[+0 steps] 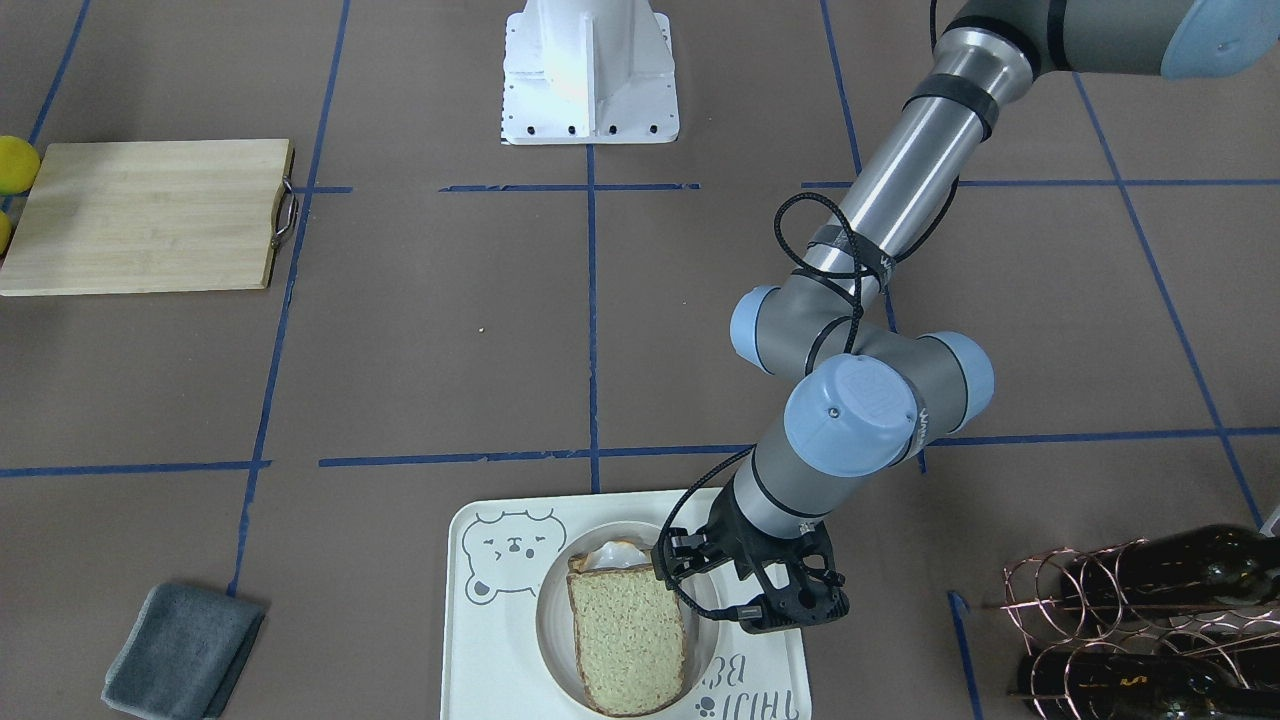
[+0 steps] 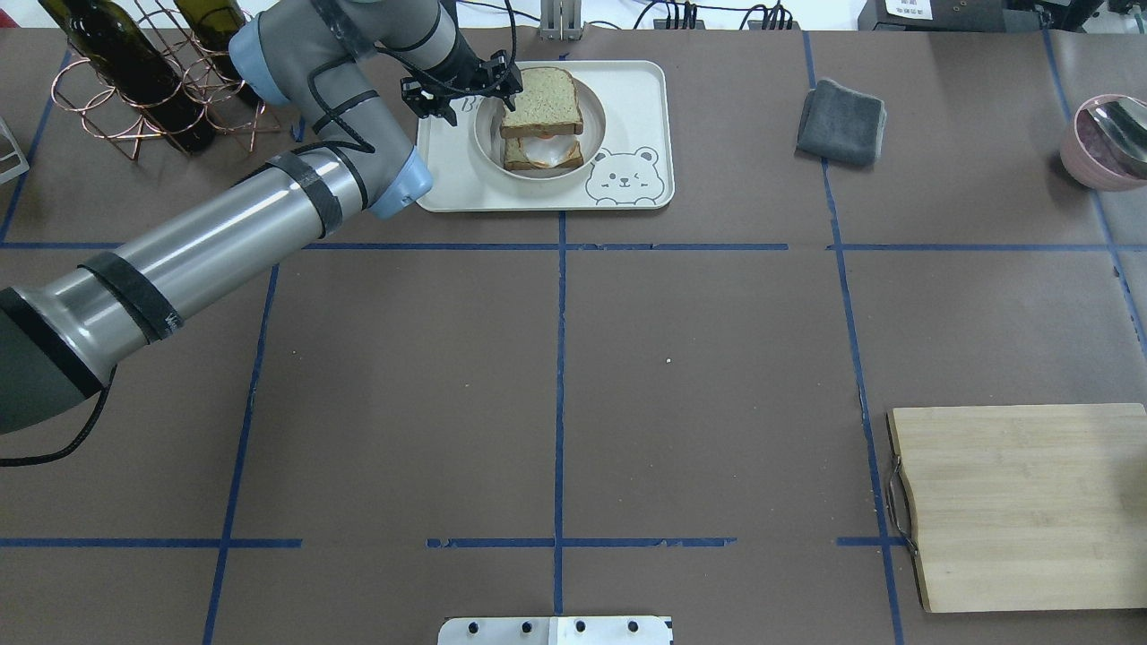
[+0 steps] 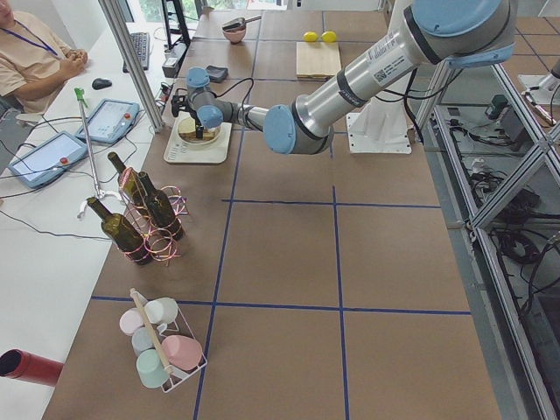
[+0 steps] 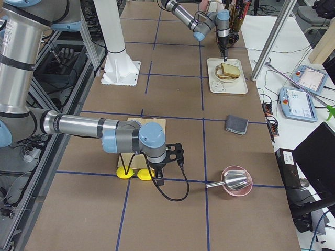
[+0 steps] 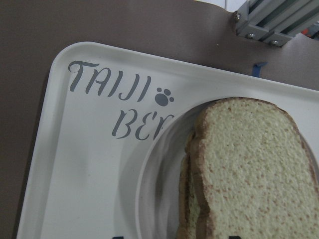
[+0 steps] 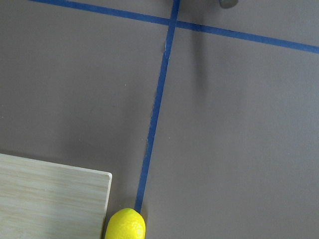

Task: Make sandwich and place on tray
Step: 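Release the plate and retract the left arm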

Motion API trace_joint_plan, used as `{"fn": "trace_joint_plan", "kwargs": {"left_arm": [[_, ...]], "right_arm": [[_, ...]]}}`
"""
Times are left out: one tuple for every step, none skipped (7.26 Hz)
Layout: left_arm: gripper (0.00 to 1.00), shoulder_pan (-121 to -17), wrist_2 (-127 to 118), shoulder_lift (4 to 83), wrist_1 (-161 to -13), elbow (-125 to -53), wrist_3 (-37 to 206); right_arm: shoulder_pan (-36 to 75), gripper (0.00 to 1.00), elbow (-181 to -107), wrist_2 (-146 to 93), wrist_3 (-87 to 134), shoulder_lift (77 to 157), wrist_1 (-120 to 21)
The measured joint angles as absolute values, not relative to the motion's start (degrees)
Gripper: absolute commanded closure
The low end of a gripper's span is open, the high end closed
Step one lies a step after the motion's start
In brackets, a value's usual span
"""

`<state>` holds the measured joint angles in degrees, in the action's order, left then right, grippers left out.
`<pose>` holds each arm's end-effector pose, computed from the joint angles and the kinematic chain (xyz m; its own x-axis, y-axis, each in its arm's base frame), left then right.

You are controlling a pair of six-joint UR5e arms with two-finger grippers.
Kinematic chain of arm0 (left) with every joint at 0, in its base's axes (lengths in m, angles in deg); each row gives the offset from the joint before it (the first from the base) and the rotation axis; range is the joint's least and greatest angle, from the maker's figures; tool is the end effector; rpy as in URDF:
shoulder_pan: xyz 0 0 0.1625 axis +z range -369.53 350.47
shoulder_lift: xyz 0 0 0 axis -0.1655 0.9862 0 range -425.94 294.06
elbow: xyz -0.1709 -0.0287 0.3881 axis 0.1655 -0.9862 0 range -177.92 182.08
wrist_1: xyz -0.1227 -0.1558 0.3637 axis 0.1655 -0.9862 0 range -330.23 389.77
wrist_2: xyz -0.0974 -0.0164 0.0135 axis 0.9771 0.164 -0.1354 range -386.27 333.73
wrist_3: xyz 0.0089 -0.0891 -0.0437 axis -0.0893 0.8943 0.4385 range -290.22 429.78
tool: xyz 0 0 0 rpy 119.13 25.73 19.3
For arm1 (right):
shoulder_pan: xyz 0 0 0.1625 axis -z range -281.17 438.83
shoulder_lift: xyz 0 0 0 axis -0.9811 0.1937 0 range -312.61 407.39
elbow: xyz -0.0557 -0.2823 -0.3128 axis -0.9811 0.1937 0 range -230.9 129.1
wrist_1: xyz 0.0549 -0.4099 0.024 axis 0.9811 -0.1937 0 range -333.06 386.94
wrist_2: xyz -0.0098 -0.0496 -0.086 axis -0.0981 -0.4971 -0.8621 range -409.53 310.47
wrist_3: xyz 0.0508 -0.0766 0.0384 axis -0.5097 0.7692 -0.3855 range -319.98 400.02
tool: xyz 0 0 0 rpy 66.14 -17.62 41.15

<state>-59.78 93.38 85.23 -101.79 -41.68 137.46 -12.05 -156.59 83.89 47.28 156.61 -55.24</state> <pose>0.4971 -0.7293 0.2311 0.4802 -0.0613 -0.8750 0.2402 0.9686 0.0640 0.0703 -0.3554 0.6527 0.7231 -0.1658 0.6706 0.0766 0.9840 0.1608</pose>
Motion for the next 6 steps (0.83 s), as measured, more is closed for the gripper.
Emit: {"fn": "trace_joint_plan", "kwargs": {"left_arm": [[0.00,-60.0,93.5,80.7,-98.3,-50.3,136.1],[0.00,-60.0,93.7,74.5,-93.7,-61.2,133.5],[0.00,-60.1,93.8,68.0,-88.9,-72.0,129.7],[0.00,-60.3,93.9,61.5,-83.7,-82.2,125.0],[0.00,-61.0,93.9,55.9,-79.0,-90.8,119.7],[0.00,-62.1,93.9,50.6,-74.9,-98.0,114.3]], "right_arm": [[-12.0,0.00,-156.6,83.9,47.2,156.5,-55.2],[-12.0,0.00,-156.7,83.9,47.0,156.5,-55.2],[-12.0,0.00,-156.7,83.9,46.8,156.5,-55.2],[-12.0,0.00,-156.8,83.9,46.5,156.5,-55.2],[-12.0,0.00,-156.8,83.9,46.3,156.5,-55.2],[-12.0,0.00,-156.8,83.9,46.2,156.5,-55.3]]}}
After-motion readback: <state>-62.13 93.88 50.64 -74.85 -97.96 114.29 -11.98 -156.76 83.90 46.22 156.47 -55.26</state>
